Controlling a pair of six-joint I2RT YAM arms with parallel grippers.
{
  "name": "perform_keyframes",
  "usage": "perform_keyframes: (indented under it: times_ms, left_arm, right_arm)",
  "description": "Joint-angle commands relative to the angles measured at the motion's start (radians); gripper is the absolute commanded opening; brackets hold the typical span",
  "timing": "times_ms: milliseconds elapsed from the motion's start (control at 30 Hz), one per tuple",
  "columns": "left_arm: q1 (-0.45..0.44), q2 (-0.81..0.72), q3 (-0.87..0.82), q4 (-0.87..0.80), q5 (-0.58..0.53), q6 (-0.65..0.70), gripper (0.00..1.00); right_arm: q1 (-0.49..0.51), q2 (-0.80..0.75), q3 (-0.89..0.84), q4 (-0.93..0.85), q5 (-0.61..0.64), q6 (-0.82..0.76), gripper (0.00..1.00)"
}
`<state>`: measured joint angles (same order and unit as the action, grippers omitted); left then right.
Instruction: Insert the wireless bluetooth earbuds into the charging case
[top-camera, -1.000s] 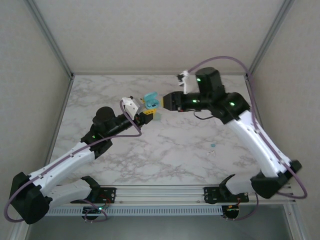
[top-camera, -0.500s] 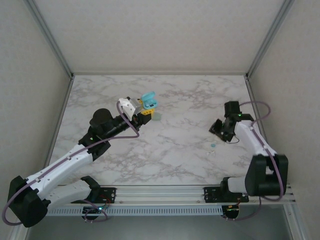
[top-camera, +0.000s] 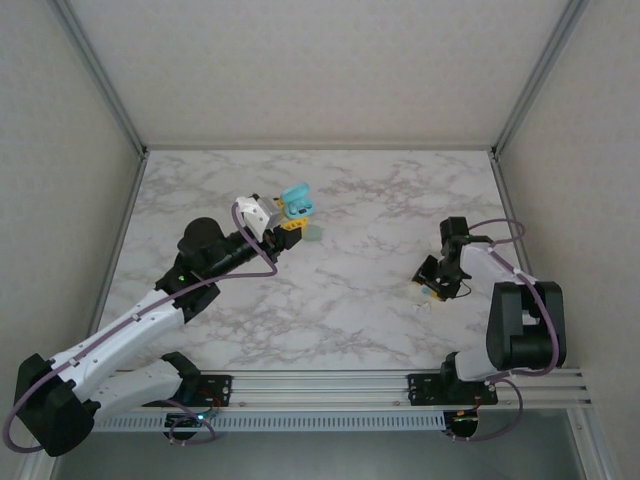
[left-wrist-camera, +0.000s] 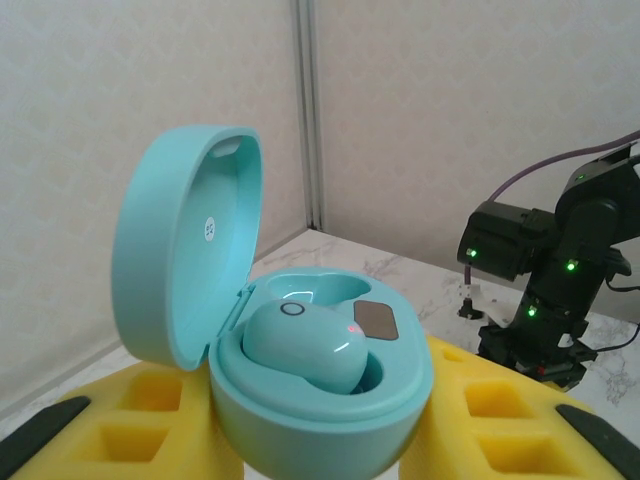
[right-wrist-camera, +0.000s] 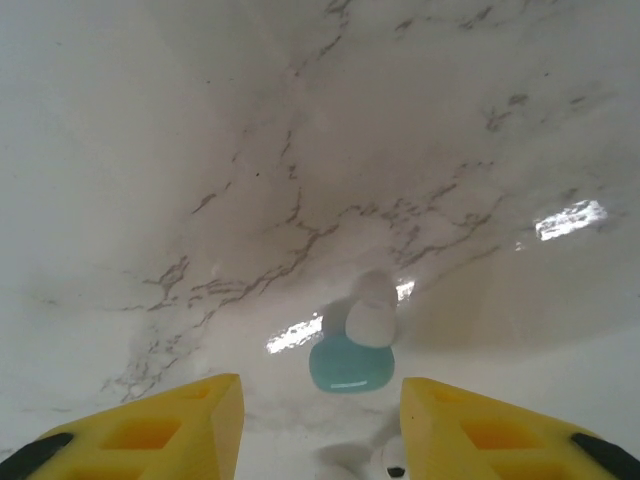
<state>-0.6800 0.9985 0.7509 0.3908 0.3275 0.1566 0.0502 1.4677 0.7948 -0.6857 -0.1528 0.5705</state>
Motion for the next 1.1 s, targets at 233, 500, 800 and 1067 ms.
perform_keyframes:
  times_ms: [233,500,800,1067]
  left_arm:
    - [-0.003,-0.002,0.009,-0.001,-0.004,-0.016,0.21]
    - [-0.003,0.009,0.024,-0.008,-0.002,-0.012,0.21]
    - [-0.003,0.012,0.027,-0.012,0.001,-0.015,0.21]
    - [-0.003,0.002,0.031,-0.026,0.004,-0.019,0.21]
  right_arm:
    - [0.019,0.031,0.004,0.037,-0.06,0.021,0.47]
    - [0.056,0.002,0.038,-0.006,-0.089,0.042,0.48]
    - [0.057,-0.01,0.137,-0.12,0.093,-0.154,0.44]
    - [0.07,0.171,0.225,-0.177,0.084,-0.285,0.36]
